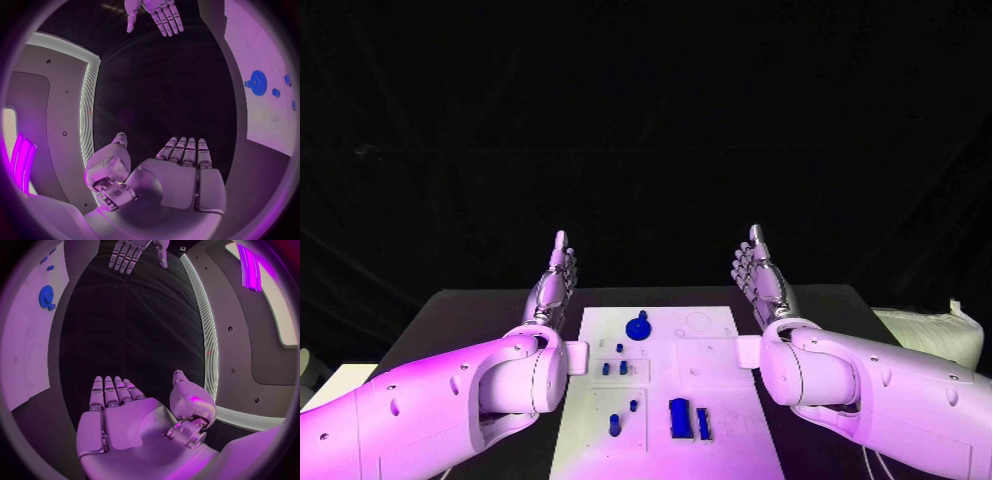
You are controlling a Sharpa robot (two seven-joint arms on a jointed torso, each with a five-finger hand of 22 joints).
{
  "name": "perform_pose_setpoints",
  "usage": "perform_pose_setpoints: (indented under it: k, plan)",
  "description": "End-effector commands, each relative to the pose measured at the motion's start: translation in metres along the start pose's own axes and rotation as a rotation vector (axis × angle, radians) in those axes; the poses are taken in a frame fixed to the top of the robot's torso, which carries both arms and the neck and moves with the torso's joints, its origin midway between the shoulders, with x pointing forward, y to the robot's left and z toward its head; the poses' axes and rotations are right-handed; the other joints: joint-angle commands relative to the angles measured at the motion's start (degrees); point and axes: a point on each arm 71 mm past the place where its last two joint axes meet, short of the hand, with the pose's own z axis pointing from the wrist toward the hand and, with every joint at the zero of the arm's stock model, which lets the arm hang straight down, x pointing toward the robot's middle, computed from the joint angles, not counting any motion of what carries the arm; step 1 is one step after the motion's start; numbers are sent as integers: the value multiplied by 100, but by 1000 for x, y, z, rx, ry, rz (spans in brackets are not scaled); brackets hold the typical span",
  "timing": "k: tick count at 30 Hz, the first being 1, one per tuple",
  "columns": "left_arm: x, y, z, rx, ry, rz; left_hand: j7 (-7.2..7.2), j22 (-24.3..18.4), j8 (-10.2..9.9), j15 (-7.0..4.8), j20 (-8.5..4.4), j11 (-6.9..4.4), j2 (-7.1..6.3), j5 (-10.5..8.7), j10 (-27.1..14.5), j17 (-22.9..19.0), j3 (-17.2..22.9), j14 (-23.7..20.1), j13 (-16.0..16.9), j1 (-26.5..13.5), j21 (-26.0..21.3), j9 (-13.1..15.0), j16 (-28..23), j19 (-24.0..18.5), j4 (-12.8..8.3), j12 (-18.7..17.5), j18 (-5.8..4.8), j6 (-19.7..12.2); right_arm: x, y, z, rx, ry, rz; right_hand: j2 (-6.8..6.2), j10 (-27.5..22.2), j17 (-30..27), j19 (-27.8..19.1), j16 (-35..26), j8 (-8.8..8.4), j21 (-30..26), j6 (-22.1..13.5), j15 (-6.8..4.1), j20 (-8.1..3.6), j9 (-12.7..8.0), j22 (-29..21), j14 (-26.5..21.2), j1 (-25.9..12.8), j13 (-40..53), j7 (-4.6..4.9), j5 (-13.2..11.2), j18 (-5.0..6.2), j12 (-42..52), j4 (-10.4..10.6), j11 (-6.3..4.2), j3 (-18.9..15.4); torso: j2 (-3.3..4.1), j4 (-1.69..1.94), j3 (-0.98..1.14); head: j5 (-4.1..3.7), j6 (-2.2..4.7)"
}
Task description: Assemble the parts on the task board
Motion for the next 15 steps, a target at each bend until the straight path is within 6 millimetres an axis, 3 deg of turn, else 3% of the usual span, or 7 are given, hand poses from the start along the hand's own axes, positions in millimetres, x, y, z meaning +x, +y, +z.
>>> perform_pose_setpoints:
  k: [1,2,3,4,7,8,15]
  plan:
    - [1,-3,0,29,2,9,-16,-32,-38,0,-2,-1,-1,-38,-217,-8,-31,-190,-8,-275,-20,-9,-38,-421,0,-33,-85,-208,1,1,0,-19,4,-1,7,-222,-7,-223,-22,-19,-21,-200,4,0,-7,-8,-230,-312,-9,1,-29,-78,-38,-15,3,5,0,0,0,0,0]
    - [1,-3,0,29,2,9,-16,-32,-38,0,-2,-1,-1,-38,-237,-8,-31,-608,-8,-287,-20,-9,-38,-421,0,-33,-85,-218,1,1,0,-19,4,-1,7,-256,-7,-242,-22,-19,-21,-214,4,0,-7,-8,-250,-349,-9,1,-29,-78,-38,-15,3,5,0,0,0,0,0]
    - [1,-3,0,29,2,9,-16,-32,-38,0,-2,-1,-1,-38,-243,-8,-31,-608,-8,-315,-20,-9,-38,-421,0,-33,-85,-243,1,1,0,-19,4,-1,7,-703,-7,-701,-22,-19,-21,-620,4,0,-7,-8,-730,-506,-9,1,-29,-78,-38,-15,3,5,0,0,0,0,0]
    - [1,-3,0,29,2,9,-16,-32,-38,0,-2,-1,-1,-38,-666,-8,-31,-608,-8,-341,-20,-9,-38,-421,0,-33,-85,-645,1,1,0,-19,4,-1,7,-703,-7,-701,-22,-19,-21,-620,4,0,-7,-8,-730,-981,-9,1,-29,-78,-38,-15,3,5,0,0,0,0,0]
    - [1,-3,0,29,2,9,-16,-32,-38,0,-2,-1,-1,-38,-666,-8,-31,-608,-8,-454,-20,-9,-38,-421,0,-33,-85,-645,1,1,0,-19,4,-1,7,-703,-7,-701,-22,-19,-21,-620,4,0,-7,-8,-730,-981,-9,1,-29,-78,-38,-15,3,5,0,0,0,0,0]
    - [1,-3,0,29,2,9,-16,-32,-38,0,-2,-1,-1,-38,-666,-8,-31,-608,-8,-860,-20,-9,-38,-421,0,-33,-85,-645,1,1,0,-19,4,-1,7,-703,-7,-701,-22,-19,-21,-620,4,0,-7,-8,-730,-981,-9,1,-29,-78,-38,-15,3,5,0,0,0,0,0]
    - [1,-3,0,29,2,9,-16,-32,-38,0,-2,-1,-1,-38,-666,-8,-31,-608,-8,-860,-20,-9,-38,-421,0,-33,-85,-645,1,1,0,-19,4,-1,7,-703,-7,-701,-22,-19,-21,-620,4,0,-7,-8,-730,-981,-9,1,-29,-78,-38,-15,3,5,0,0,0,0,0]
